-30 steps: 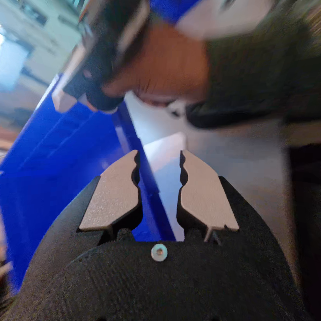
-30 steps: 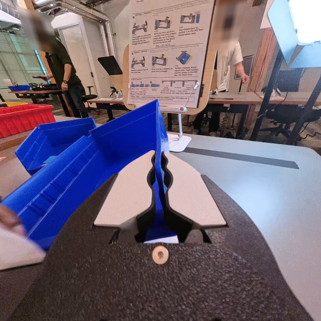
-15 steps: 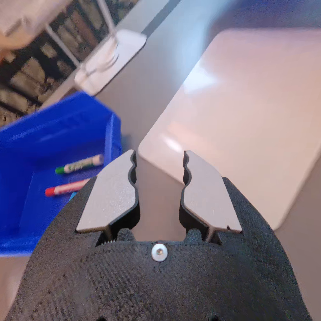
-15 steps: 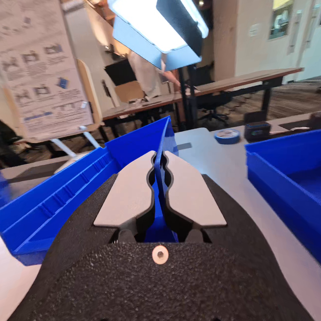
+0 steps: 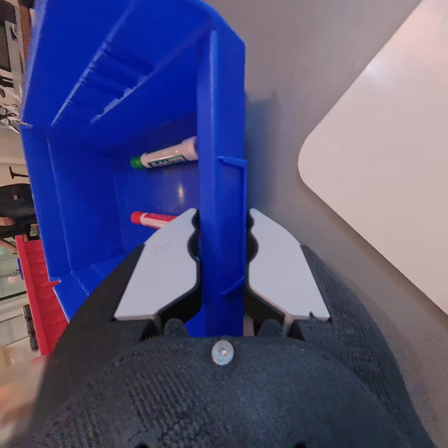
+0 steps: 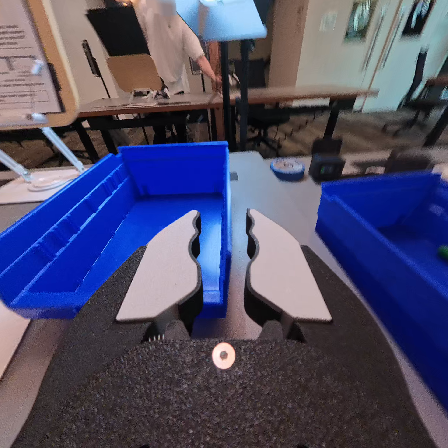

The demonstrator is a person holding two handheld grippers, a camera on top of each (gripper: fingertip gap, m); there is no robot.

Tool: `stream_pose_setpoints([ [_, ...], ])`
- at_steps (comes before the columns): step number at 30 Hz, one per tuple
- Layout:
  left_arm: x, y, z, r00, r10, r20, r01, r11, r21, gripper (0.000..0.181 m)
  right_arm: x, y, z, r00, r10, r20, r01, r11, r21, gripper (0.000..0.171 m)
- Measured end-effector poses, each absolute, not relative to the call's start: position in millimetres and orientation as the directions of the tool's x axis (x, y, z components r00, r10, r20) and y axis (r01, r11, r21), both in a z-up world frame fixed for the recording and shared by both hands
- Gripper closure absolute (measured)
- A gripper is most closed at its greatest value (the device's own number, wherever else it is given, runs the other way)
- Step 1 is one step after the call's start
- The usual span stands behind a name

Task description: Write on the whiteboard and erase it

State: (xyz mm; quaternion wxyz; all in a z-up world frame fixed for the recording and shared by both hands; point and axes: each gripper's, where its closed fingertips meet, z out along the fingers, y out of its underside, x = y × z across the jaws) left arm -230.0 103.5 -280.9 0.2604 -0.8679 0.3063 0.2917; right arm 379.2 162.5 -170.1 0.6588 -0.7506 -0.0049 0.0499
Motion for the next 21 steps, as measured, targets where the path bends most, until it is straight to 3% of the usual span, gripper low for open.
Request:
stream_pose_setpoints([
  [2,-233.3,100.1,-281.7,0.605,-0.405,-0.686,-0.71,-0.664,-0.234,0.148,352.0,151.8,-148.0,0.98,0.178,0.084,0.098,-0.072,-0.993,0.137],
  [5,-239.5,84.8,-282.1,0.601,-0.45,-0.66,-0.735,-0.635,-0.237,0.149,281.6,131.2,-158.6,0.83,0.507,0.234,0.334,-0.115,-0.936,0.127],
  [7,-248.1,66.9,-282.9,0.591,-0.491,-0.64,-0.755,-0.617,-0.223,0.15,256.8,120.2,-192.6,0.699,0.647,0.305,0.526,-0.177,-0.832,0.113],
  [10,-260.8,38.4,-283.9,0.592,-0.535,-0.603,-0.77,-0.596,-0.227,0.149,255.9,120.8,-241.1,0.531,0.715,0.455,0.768,-0.179,-0.615,0.109],
  [14,-273.9,8.3,-284.2,0.581,-0.578,-0.573,-0.795,-0.552,-0.25,0.149,254.8,133.5,-267.1,0.454,0.739,0.497,0.842,-0.173,-0.512,0.129],
  [21,-283.7,-2.1,-283.4,0.573,-0.598,-0.56,-0.818,-0.449,-0.359,0.147,233.2,152.0,-266.9,0.424,0.729,0.537,0.868,-0.159,-0.47,0.132],
])
